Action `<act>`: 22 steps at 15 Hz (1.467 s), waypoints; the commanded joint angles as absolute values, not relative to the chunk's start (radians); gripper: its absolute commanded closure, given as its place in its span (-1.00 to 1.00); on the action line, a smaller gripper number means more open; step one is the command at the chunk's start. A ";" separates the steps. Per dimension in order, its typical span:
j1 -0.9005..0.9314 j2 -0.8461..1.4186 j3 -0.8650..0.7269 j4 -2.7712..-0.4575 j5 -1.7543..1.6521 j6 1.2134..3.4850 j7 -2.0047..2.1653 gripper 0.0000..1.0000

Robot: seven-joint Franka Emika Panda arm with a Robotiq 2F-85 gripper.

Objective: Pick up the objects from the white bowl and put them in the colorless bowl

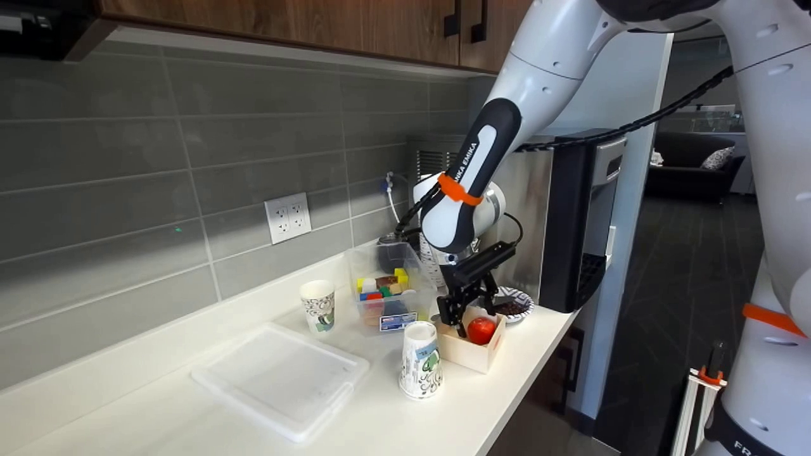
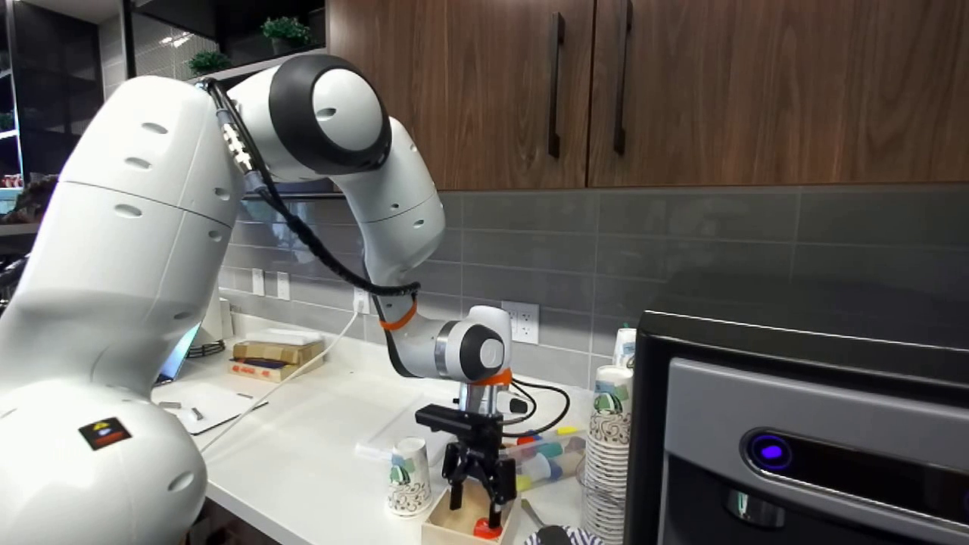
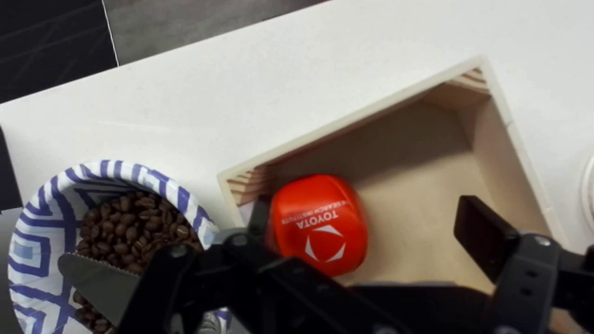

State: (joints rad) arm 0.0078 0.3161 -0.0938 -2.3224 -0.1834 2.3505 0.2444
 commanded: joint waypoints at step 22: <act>0.044 0.353 -0.127 -2.353 -0.304 2.392 0.327 0.91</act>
State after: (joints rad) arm 0.0332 0.3494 -0.1136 -2.3412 -0.2716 2.3584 0.3189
